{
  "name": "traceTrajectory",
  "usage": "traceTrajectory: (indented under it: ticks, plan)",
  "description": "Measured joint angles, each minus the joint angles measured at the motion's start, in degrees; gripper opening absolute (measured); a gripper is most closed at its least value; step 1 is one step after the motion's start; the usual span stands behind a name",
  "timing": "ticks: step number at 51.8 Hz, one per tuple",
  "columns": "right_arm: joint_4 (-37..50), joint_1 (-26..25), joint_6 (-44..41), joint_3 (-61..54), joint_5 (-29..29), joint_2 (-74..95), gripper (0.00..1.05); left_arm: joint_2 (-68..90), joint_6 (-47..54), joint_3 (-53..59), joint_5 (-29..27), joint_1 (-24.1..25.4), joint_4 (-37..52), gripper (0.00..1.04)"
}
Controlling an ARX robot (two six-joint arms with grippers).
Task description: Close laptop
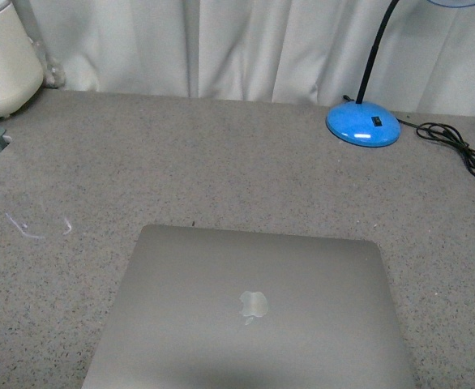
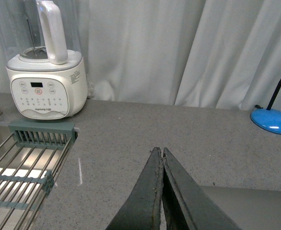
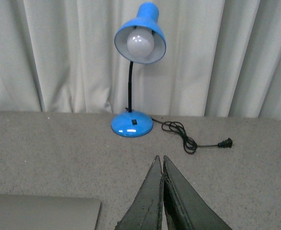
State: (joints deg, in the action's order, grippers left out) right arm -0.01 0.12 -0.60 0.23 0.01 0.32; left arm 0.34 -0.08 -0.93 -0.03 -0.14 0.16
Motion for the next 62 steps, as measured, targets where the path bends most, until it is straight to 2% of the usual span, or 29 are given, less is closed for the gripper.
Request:
traceTrajectory:
  ticks: [13, 16, 19, 22, 25, 32, 39, 40, 41, 62]
  plan:
    - [0.00, 0.00, 0.00, 0.00, 0.04, -0.07, 0.01, -0.07, 0.00, 0.00, 0.04, 0.00, -0.04, 0.04]
    - [-0.02, 0.00, 0.00, 0.00, 0.04, 0.04, 0.05, -0.07, -0.04, 0.00, 0.04, 0.00, -0.04, 0.12]
    - [-0.02, 0.00, 0.00, 0.00, 0.04, 0.02, 0.14, -0.07, -0.04, 0.00, 0.04, 0.00, -0.04, 0.21]
    - [0.00, 0.00, 0.00, 0.00, 0.00, -0.07, 0.28, -0.07, -0.04, 0.00, 0.04, 0.00, -0.04, 0.35]
    - [0.00, 0.00, 0.00, 0.00, 0.00, -0.07, 0.39, -0.07, -0.04, 0.00, 0.04, 0.00, -0.04, 0.44]
    - [0.00, 0.00, 0.00, 0.00, 0.04, -0.07, 0.58, -0.07, -0.04, 0.00, 0.04, 0.00, -0.04, 0.66]
    - [0.00, 0.00, 0.00, 0.00, 0.02, -0.07, 0.90, -0.09, -0.04, 0.00, 0.04, 0.00, -0.04, 0.98]
    - [0.00, 0.00, 0.00, 0.00, 0.02, -0.07, 0.95, -0.09, 0.00, 0.00, 0.04, 0.00, -0.04, 1.00]
    - [0.00, 0.00, 0.04, 0.00, 0.02, -0.07, 0.98, -0.09, -0.02, 0.00, 0.04, 0.00, -0.04, 0.99]
    - [0.00, 0.00, 0.04, 0.00, 0.02, -0.07, 0.96, -0.11, -0.04, 0.00, 0.04, 0.00, -0.04, 0.98]
